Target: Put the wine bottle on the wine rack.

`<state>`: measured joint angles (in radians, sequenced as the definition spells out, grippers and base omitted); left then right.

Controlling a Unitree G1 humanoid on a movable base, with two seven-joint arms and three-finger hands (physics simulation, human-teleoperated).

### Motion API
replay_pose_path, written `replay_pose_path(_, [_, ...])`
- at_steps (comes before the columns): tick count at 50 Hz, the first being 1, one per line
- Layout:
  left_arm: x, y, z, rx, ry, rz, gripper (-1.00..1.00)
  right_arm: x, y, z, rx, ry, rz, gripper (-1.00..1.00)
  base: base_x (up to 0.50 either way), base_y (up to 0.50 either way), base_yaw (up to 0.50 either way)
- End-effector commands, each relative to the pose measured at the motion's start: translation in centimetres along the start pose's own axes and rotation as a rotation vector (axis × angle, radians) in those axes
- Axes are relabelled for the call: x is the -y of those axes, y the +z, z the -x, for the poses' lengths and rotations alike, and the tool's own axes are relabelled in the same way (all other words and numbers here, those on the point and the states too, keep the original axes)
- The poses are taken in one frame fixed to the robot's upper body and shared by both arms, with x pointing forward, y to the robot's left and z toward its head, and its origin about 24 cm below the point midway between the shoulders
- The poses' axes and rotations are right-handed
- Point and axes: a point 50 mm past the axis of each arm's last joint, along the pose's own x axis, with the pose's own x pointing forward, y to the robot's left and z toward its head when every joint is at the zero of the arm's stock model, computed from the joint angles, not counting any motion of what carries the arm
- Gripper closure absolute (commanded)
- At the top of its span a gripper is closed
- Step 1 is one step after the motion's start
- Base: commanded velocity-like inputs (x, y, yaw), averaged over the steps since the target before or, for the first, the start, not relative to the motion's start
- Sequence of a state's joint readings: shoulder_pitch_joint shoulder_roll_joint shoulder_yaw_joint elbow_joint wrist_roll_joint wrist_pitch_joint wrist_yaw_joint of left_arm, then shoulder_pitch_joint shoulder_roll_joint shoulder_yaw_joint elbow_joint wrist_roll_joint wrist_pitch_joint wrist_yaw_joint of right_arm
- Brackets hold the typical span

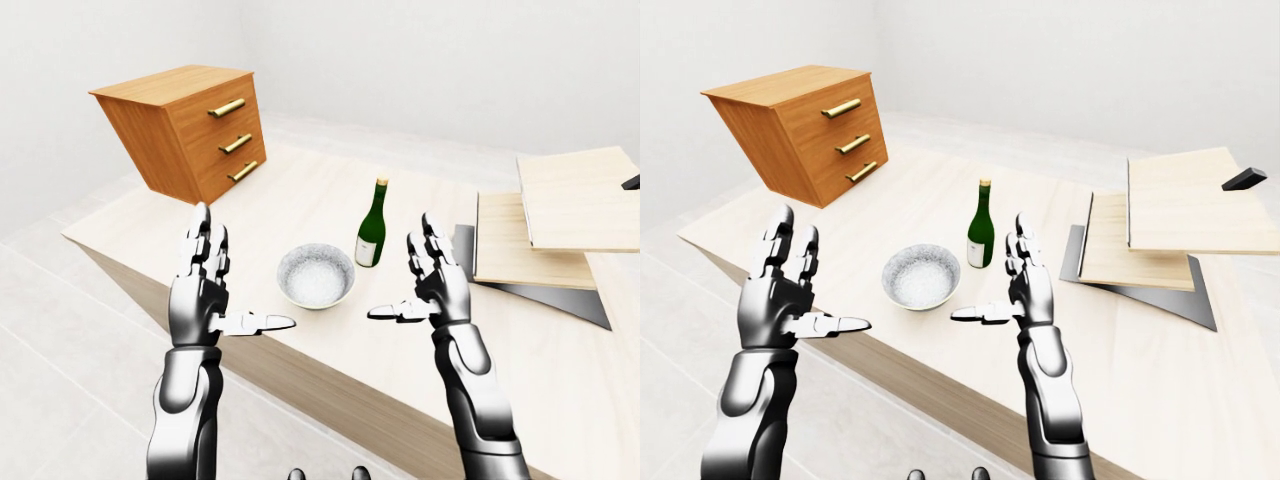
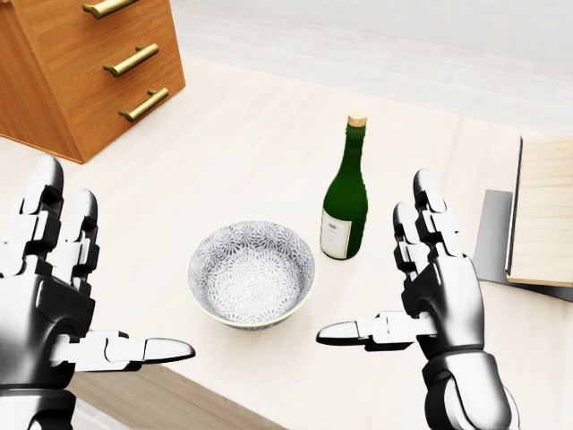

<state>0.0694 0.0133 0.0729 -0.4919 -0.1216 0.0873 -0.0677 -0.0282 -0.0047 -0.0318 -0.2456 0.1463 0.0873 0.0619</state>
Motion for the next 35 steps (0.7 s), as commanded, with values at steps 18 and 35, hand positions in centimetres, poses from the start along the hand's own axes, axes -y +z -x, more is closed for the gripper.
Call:
replay_pose_path(18, [-0.62,-0.43,0.14,-0.020,0.017,0.012,-1.00,-0.17,-0.69,-0.33,-0.028,-0.009,-0.007,-1.00,0.25,-0.13,0.00])
replay_pose_path(35, [-0.61,-0.55,0.02,-0.024,0.016,0.006,-1.00,-0.13,-0.48,-0.52,-0.019,-0.011,-0.007,-1.00,0.04,-0.01,0.00])
